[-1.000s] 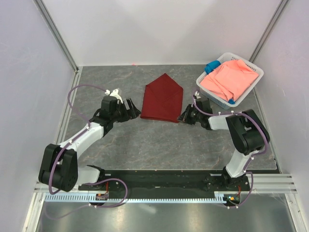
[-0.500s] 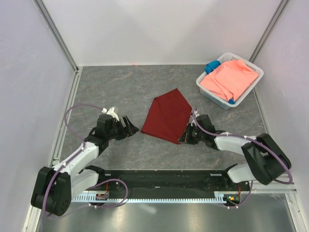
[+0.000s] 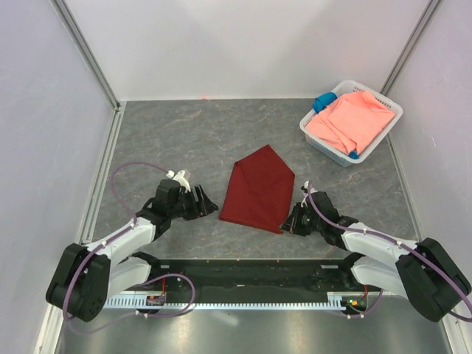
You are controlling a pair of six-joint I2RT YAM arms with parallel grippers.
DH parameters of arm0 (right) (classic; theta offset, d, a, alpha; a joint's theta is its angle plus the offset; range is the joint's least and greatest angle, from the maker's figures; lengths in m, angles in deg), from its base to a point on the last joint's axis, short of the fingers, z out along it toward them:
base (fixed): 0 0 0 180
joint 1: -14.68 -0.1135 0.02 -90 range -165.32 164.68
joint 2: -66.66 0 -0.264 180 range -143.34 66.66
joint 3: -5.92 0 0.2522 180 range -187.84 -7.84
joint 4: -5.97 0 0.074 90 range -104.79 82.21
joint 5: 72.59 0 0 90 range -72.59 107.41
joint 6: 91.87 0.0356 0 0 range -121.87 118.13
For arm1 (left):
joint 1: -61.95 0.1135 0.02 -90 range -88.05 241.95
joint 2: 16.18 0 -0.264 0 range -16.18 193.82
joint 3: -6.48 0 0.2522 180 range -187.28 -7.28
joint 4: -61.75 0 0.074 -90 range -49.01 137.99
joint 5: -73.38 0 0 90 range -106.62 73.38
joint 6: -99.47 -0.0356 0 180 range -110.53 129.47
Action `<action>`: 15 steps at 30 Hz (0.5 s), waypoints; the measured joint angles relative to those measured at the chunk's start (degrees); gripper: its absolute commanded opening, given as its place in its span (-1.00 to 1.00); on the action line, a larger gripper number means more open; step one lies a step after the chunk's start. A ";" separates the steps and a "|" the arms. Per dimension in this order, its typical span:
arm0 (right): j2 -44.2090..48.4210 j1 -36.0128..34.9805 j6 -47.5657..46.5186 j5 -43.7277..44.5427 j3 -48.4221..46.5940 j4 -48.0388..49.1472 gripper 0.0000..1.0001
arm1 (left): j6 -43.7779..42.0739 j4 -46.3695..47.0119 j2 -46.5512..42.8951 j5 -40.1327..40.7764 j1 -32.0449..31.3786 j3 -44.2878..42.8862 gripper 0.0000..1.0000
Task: Fold the napkin, place the utensils inside, and roll it up
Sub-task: Roll the napkin with the utensil
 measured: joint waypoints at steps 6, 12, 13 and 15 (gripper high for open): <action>0.46 -0.02 0.24 0.68 0.13 -0.44 -1.00 | 1.11 3.80 4.26 -1.36 -1.70 0.44 0.40; -0.04 -0.02 0.37 0.68 0.13 0.26 -1.00 | 3.78 8.87 8.52 -2.91 -4.31 1.27 0.30; -0.07 -0.02 0.39 0.68 0.13 0.33 -1.00 | 4.07 9.62 9.01 -3.02 -4.42 1.27 0.29; -0.07 -0.07 0.39 0.72 0.15 0.46 -1.00 | 4.66 11.15 10.10 -3.21 -4.61 1.42 0.26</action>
